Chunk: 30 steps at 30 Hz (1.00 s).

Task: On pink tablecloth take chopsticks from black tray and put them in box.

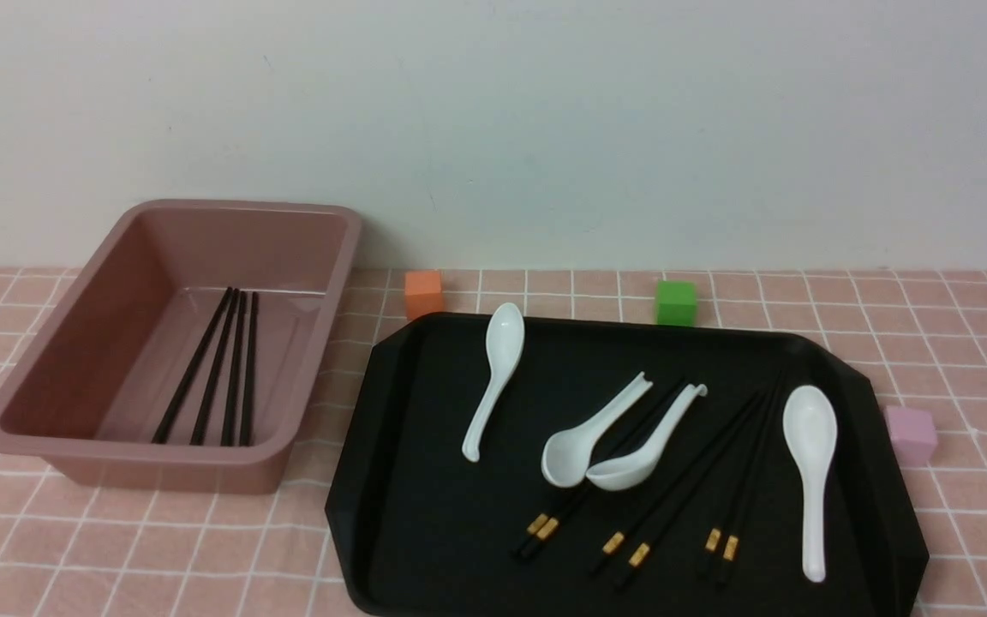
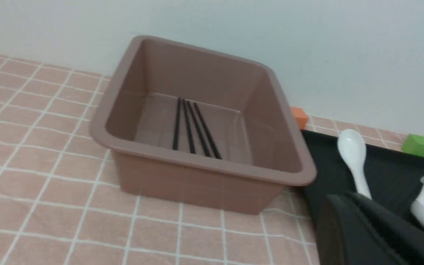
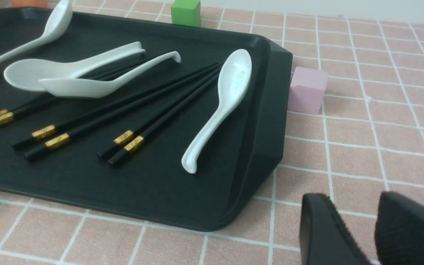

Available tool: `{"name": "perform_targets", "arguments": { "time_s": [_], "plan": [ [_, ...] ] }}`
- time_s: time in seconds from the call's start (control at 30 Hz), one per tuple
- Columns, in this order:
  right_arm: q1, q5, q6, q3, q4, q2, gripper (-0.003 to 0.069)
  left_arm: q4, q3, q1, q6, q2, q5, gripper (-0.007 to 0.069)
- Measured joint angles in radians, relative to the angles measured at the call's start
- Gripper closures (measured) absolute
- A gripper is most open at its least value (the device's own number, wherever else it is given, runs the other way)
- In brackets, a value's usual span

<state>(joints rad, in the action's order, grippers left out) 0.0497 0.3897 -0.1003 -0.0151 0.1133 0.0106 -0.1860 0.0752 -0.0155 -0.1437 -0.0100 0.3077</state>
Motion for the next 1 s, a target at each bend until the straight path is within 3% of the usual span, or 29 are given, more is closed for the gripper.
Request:
{"name": "perform_targets", "arguments": {
  "time_s": [0.3,1.0],
  "plan": [
    [0.0,0.0,0.0,0.0,0.0,0.0,0.0419,0.087,-0.105,0.012,-0.09,0.0,0.081,0.0637],
    [0.0,0.0,0.0,0.0,0.0,0.0,0.0419,0.091,-0.105,0.012,-0.098,0.0,0.082,0.0637]
  ]
}}
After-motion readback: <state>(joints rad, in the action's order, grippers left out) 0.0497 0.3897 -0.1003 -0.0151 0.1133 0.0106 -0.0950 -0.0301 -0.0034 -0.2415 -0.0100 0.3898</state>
